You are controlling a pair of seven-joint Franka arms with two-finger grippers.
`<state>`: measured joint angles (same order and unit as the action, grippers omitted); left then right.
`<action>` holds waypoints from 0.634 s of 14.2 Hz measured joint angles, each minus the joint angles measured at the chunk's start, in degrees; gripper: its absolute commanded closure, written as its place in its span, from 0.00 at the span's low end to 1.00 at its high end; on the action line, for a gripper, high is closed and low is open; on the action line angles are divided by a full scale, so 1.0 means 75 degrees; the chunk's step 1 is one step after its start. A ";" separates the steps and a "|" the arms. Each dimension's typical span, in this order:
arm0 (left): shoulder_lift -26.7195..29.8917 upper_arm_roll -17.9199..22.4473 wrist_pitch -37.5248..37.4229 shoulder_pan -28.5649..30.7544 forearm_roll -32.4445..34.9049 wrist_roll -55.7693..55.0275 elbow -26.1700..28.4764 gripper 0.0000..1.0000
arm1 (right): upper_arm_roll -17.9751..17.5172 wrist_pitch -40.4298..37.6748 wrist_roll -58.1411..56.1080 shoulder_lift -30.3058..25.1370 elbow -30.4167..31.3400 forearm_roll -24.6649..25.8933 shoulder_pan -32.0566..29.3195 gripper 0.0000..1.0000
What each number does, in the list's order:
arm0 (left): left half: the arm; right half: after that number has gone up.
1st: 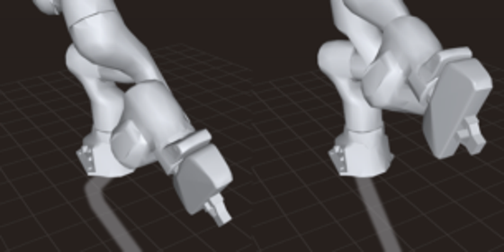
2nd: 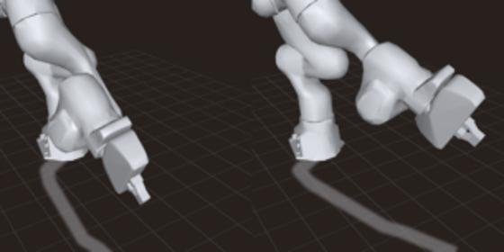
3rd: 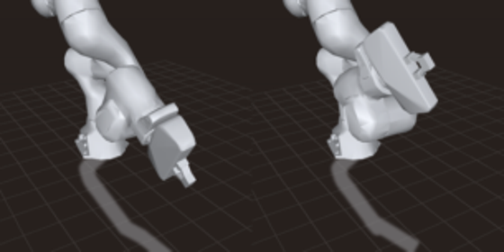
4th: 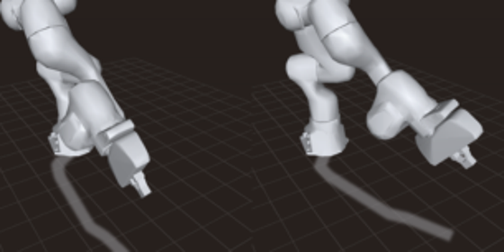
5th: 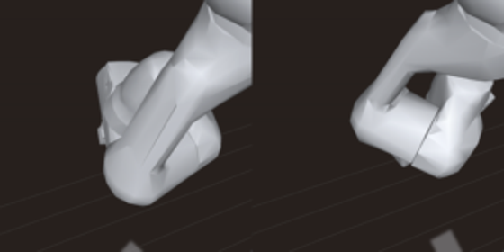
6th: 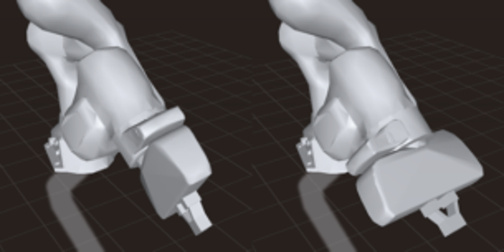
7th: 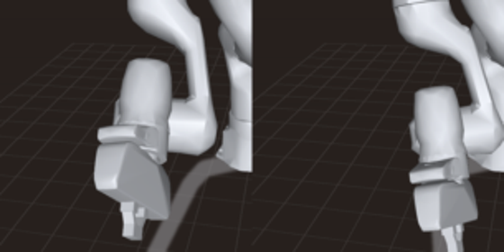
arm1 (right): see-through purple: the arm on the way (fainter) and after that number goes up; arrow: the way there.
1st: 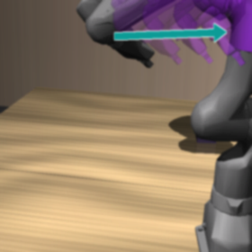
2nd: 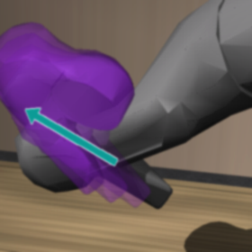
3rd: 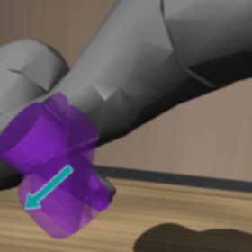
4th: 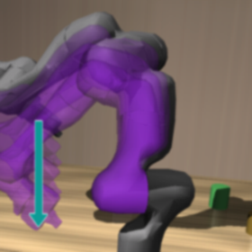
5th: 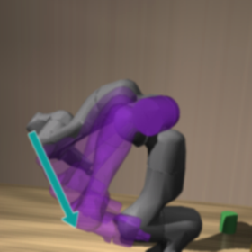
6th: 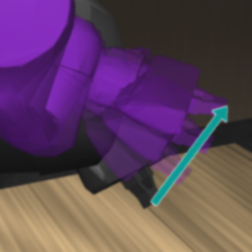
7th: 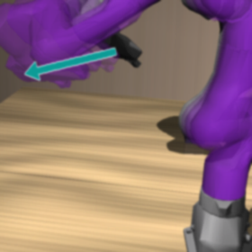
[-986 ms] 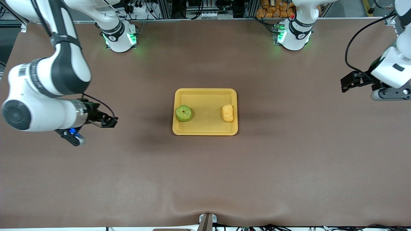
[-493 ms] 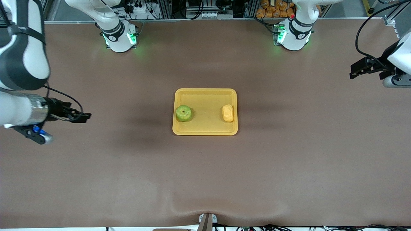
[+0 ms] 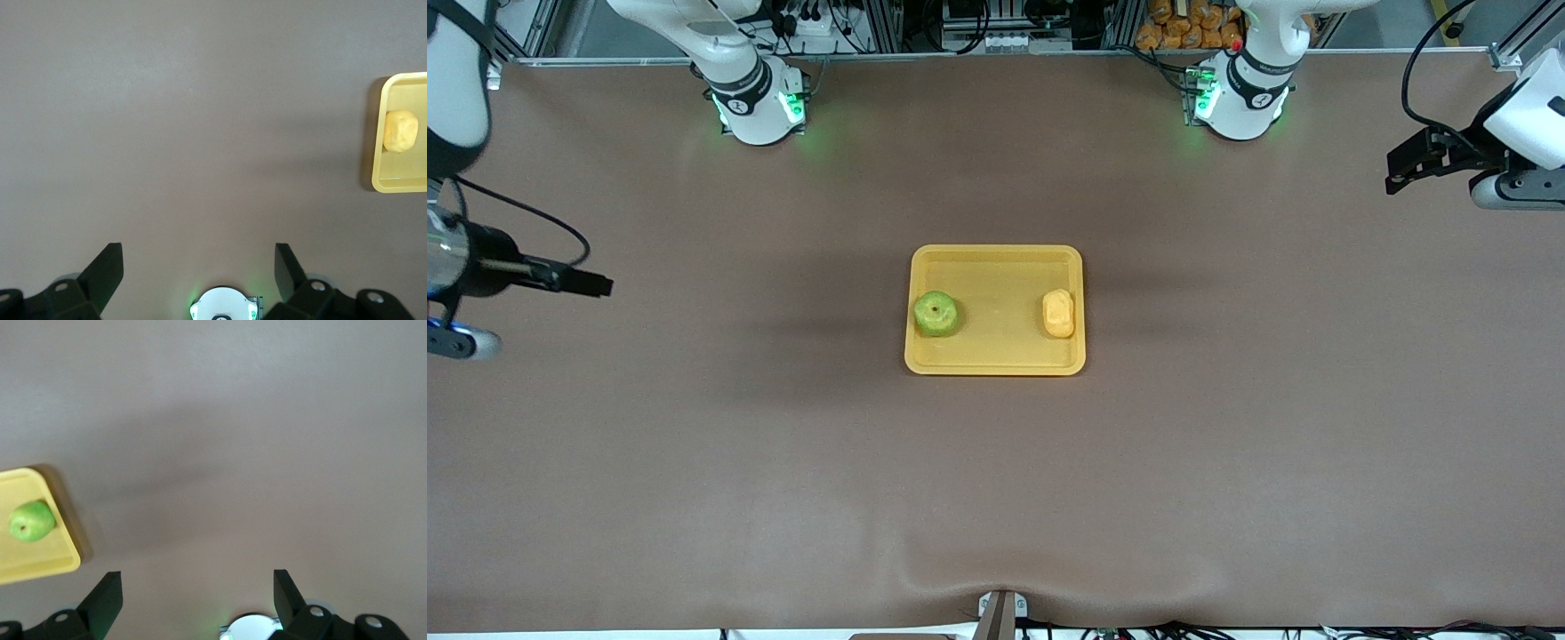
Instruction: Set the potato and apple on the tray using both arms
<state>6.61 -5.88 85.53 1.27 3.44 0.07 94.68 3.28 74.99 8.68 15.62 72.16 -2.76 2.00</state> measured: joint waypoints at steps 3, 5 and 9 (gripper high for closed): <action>0.0021 0.0000 -0.0078 0.0000 -0.0001 0.0000 0.0008 0.00 | -0.0011 -0.0097 -0.0338 -0.0519 -0.0061 0.0018 -0.0067 0.00; 0.0045 0.0000 -0.0131 0.0000 -0.0001 0.0000 0.0009 0.00 | -0.0101 -0.0162 -0.0399 -0.0743 -0.0076 0.0173 -0.0192 0.00; 0.0190 -0.0002 -0.0174 0.0000 -0.0132 0.0000 0.0010 0.00 | -0.0195 -0.0339 -0.0418 -0.1018 -0.0352 0.0229 -0.0216 0.00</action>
<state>8.03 -5.89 84.22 1.26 2.45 0.07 94.76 1.82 72.45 5.54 7.98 69.52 -1.03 0.38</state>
